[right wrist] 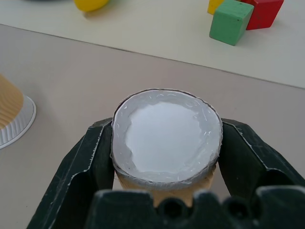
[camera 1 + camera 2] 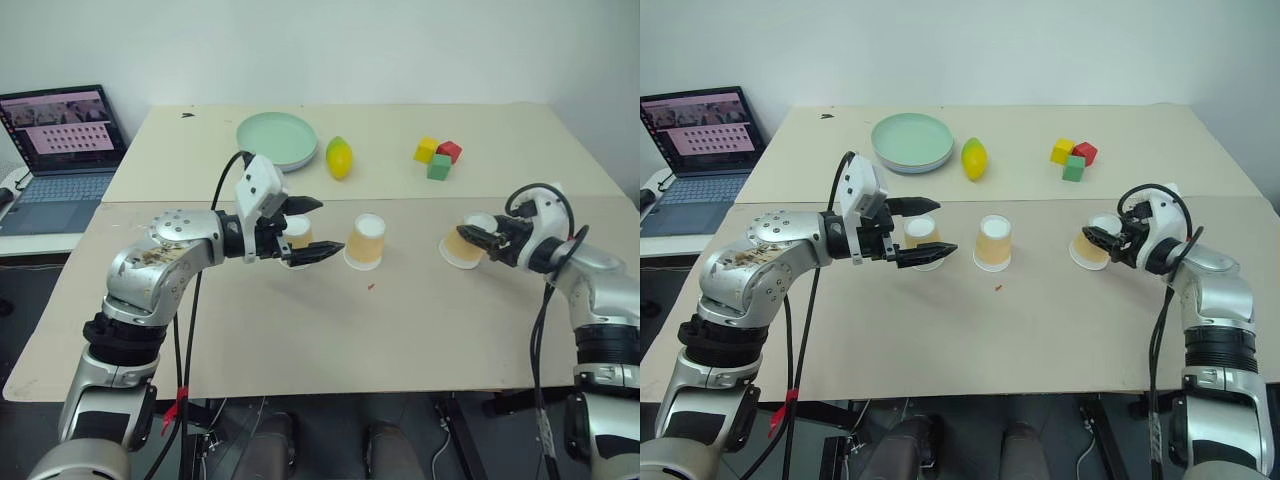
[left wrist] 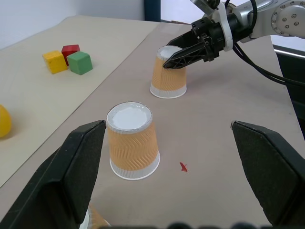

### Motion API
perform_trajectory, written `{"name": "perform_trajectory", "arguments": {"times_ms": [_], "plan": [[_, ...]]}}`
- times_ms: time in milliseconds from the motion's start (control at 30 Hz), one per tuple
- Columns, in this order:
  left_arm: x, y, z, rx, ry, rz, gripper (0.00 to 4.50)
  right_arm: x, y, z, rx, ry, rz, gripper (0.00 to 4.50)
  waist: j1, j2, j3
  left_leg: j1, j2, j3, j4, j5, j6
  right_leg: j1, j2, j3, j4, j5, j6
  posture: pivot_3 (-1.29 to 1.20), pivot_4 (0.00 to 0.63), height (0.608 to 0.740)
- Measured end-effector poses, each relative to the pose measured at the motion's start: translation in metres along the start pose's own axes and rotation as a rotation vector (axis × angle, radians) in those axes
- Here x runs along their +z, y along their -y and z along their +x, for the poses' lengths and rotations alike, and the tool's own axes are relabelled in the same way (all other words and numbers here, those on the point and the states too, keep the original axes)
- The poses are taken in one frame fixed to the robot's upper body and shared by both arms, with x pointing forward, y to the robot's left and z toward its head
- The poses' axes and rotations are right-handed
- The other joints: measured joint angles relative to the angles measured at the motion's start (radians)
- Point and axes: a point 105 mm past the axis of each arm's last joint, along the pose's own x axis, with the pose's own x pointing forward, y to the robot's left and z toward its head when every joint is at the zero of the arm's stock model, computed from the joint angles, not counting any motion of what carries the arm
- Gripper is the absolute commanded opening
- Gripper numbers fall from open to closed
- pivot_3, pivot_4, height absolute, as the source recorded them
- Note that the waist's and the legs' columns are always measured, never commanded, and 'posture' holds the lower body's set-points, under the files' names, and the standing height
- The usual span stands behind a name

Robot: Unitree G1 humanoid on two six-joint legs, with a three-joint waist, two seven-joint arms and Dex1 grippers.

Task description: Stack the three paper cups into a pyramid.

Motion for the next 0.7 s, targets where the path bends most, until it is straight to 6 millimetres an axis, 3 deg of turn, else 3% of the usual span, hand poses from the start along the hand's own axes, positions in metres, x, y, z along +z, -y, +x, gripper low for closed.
{"name": "perform_trajectory", "arguments": {"times_ms": [133,300,500,700], "plan": [[-0.001,0.0,-0.001,0.0,-0.003,-0.002,4.5,0.014,-0.011,0.002,0.026,0.03,-0.029,2.82,-0.003,0.0,0.0,0.0,0.0,0.0,0.0,0.0,0.0,-0.001,0.0,0.0,0.0,0.0,0.0,0.0,0.15,0.74],[-0.001,0.0,-0.001,-0.002,-0.002,-0.001,4.5,0.041,-0.055,0.012,0.168,0.079,-0.08,2.82,-0.002,0.0,0.0,0.0,0.0,0.0,0.0,0.0,0.0,0.0,0.0,0.0,0.001,0.0,0.0,0.0,0.15,0.74],[-0.001,0.0,0.0,-0.001,-0.002,-0.002,4.5,0.023,-0.089,0.029,0.274,0.022,-0.075,2.82,0.003,0.0,0.0,0.0,0.0,-0.001,0.0,0.0,0.0,0.0,0.0,0.0,0.0,0.0,0.0,0.0,0.15,0.74],[-0.002,0.0,-0.001,0.0,-0.002,-0.003,4.5,0.013,-0.092,0.032,0.28,-0.002,-0.06,2.82,0.002,0.0,0.0,0.0,0.0,-0.001,0.0,0.0,0.0,-0.001,0.0,0.0,0.001,0.0,0.0,0.0,0.15,0.74]]}}
